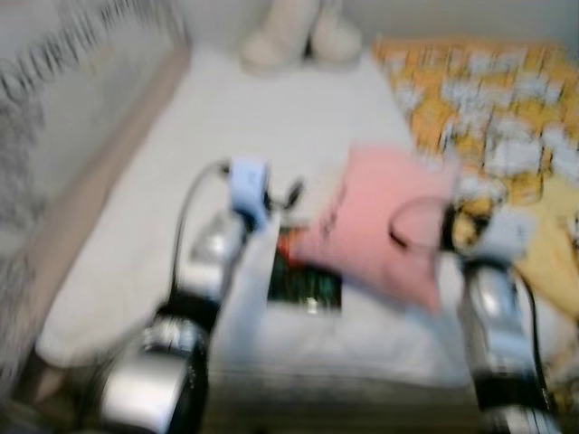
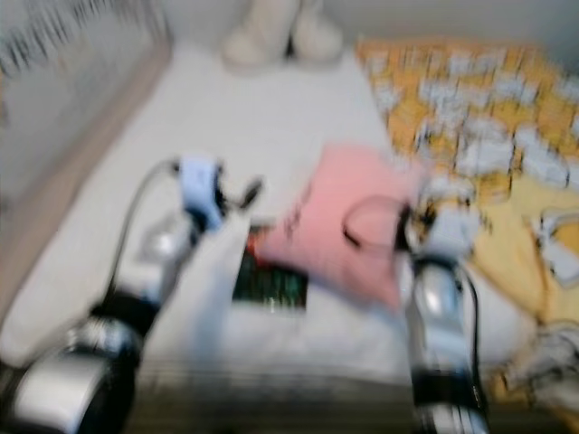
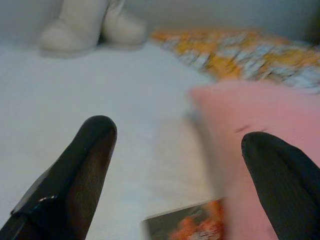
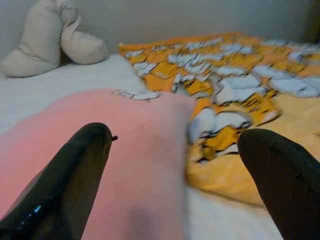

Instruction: Clean up the room

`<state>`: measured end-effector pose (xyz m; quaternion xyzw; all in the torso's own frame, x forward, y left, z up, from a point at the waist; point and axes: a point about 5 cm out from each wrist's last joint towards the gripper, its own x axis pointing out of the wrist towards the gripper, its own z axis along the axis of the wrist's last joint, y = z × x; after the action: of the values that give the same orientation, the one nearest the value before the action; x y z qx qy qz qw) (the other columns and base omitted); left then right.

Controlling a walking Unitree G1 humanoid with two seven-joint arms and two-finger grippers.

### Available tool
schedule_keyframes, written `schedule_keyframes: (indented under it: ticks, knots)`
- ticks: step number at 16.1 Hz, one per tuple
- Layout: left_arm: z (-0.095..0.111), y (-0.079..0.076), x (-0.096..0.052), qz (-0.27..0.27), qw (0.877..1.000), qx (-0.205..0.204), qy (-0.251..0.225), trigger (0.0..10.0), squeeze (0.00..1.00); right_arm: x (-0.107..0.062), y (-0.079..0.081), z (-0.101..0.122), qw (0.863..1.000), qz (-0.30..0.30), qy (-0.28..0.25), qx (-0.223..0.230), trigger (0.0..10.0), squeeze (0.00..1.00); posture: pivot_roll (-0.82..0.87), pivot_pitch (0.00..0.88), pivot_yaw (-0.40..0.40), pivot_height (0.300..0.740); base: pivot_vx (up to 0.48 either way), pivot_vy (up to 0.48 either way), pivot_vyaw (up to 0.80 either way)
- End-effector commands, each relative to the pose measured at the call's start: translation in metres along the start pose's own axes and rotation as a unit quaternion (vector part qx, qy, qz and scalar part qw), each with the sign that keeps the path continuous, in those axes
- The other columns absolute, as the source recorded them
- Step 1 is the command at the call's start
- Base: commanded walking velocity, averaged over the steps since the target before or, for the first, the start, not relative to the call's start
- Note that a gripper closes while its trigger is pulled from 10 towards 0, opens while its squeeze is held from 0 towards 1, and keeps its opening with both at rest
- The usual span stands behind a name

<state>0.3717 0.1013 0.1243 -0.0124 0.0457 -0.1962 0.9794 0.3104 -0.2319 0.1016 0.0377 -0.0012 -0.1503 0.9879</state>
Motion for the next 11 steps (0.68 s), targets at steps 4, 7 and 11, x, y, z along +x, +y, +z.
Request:
schedule_keyframes:
  ticks: [4, 7, 11]
  knots:
    - [0.005, -0.014, 0.019, -0.018, 0.996, -0.067, 0.055, 10.0, 0.0, 0.009, -0.01, -0.018, 0.996, -0.015, 0.071, 0.051, 10.0, 0.96, -0.04, 0.0, 0.065, 0.728, 0.0, 0.0, 0.0]
    - [-0.002, -0.025, 0.021, -0.033, 0.99, -0.118, 0.074, 10.0, 0.0, 0.006, -0.002, -0.027, 0.991, -0.003, 0.099, 0.092, 10.0, 0.96, -0.09, 0.046, 0.088, 0.728, 0.0, 0.0, 0.0]
    - [-0.021, -0.05, 0.02, -0.053, 0.978, -0.166, 0.112, 10.0, 0.0, 0.001, 0.015, -0.038, 0.983, 0.035, 0.132, 0.124, 10.0, 0.96, -0.17, 0.138, 0.107, 0.728, 0.0, 0.0, 0.0]
